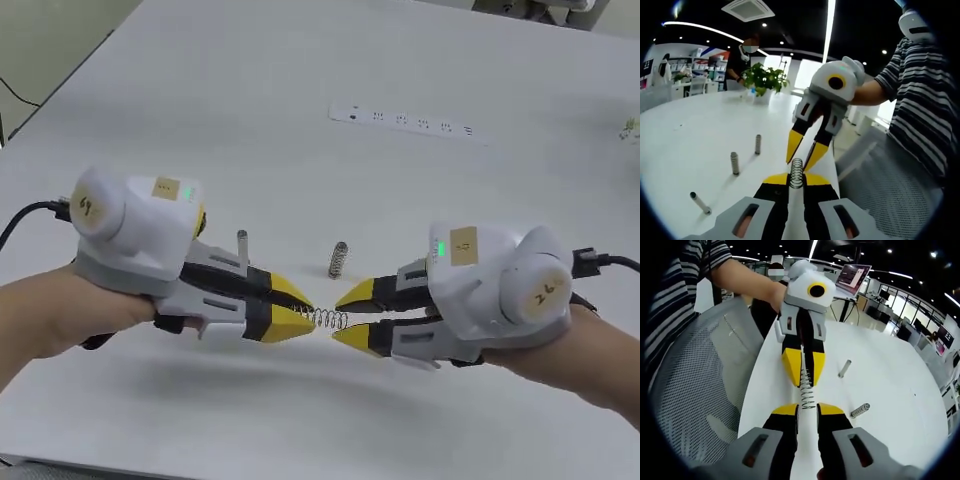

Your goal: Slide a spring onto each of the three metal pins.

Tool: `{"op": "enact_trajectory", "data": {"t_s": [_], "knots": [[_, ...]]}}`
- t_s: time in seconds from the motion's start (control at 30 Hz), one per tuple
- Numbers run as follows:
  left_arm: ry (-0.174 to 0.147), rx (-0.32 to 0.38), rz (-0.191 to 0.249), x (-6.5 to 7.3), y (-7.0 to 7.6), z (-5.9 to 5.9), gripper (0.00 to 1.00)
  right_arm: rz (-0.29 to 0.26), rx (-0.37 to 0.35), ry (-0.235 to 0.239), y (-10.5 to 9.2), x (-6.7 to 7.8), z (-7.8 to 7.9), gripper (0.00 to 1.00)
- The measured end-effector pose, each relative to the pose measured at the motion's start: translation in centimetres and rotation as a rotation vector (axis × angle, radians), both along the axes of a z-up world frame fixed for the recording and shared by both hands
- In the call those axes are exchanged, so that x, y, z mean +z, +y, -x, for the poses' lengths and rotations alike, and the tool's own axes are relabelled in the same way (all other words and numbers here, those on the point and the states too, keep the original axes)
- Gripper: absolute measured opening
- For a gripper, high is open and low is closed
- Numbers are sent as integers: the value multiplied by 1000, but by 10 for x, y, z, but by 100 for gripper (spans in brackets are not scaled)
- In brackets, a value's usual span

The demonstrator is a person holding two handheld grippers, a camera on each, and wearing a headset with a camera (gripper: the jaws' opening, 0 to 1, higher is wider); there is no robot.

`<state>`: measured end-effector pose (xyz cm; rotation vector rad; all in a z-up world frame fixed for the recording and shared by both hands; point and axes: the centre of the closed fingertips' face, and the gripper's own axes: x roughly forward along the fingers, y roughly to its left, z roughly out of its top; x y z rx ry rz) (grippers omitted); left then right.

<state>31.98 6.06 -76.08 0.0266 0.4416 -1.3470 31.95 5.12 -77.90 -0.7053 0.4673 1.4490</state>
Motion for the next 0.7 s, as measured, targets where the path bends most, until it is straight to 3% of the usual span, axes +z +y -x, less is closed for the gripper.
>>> {"op": "enact_trajectory", "data": {"t_s": [0.33,0.7], "knots": [[4,-15,-3,0,-2,3,2,-17,3,22,1,-1,3,8],[1,-7,-6,0,0,2,2,-34,22,1,2,9,1,7]]}}
